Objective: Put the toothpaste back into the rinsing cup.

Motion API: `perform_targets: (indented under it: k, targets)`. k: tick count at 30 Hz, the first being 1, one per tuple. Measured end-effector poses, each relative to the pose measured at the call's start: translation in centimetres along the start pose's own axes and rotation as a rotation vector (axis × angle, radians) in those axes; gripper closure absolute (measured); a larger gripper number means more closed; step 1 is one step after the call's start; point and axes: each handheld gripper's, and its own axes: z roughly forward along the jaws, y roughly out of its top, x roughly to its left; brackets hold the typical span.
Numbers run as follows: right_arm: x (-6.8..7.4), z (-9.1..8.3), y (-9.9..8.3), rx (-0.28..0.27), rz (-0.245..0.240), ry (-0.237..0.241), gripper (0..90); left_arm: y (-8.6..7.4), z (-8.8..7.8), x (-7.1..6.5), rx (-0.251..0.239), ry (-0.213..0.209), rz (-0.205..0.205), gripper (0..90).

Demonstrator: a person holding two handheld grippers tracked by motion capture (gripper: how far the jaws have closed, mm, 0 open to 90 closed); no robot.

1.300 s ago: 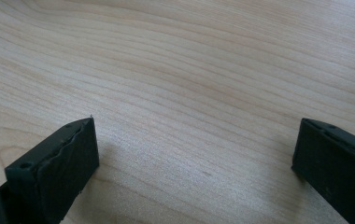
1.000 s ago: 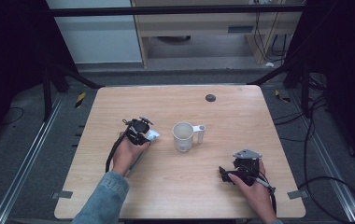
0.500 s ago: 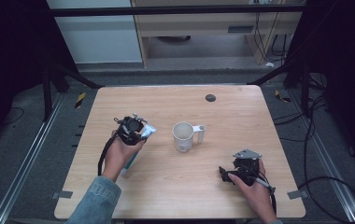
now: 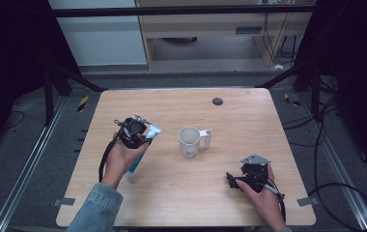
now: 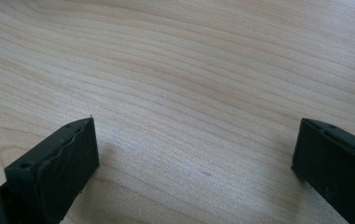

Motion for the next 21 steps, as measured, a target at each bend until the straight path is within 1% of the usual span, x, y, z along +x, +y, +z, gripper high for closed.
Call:
perform_targets:
  k: [2,4,5,9,11,12,16,21]
  targets:
    - [0.0,0.0,0.0,-0.001,-0.001,-0.001,0.6,0.3,-0.3,-0.4,-0.016,-0.009,0.010,77.5]
    - [0.0,0.0,0.0,-0.001,-0.001,-0.001,0.6,0.4,-0.5,-0.6,-0.026,-0.015,0.008,77.5]
    - [0.0,0.0,0.0,0.000,0.000,0.000,0.6,0.6,-0.8,-0.9,-0.045,-0.021,0.009,77.5]
    - [0.0,0.0,0.0,0.000,0.000,0.000,0.6,0.8,-1.5,-1.6,-0.082,-0.033,0.000,77.5]
    - [0.0,0.0,0.0,-0.001,-0.001,-0.001,0.6,0.9,-1.8,-2.0,-0.095,-0.044,-0.003,77.5]
    - [0.0,0.0,0.0,-0.001,-0.001,-0.001,0.6,0.9,-1.8,-2.0,-0.095,-0.044,-0.003,77.5]
    - [0.0,0.0,0.0,0.000,0.001,0.001,0.6,0.7,-2.5,-3.1,-0.122,-0.060,0.007,77.5]
    - [0.0,0.0,0.0,0.000,0.001,0.000,0.6,0.6,-3.0,-3.7,-0.141,-0.058,0.005,77.5]
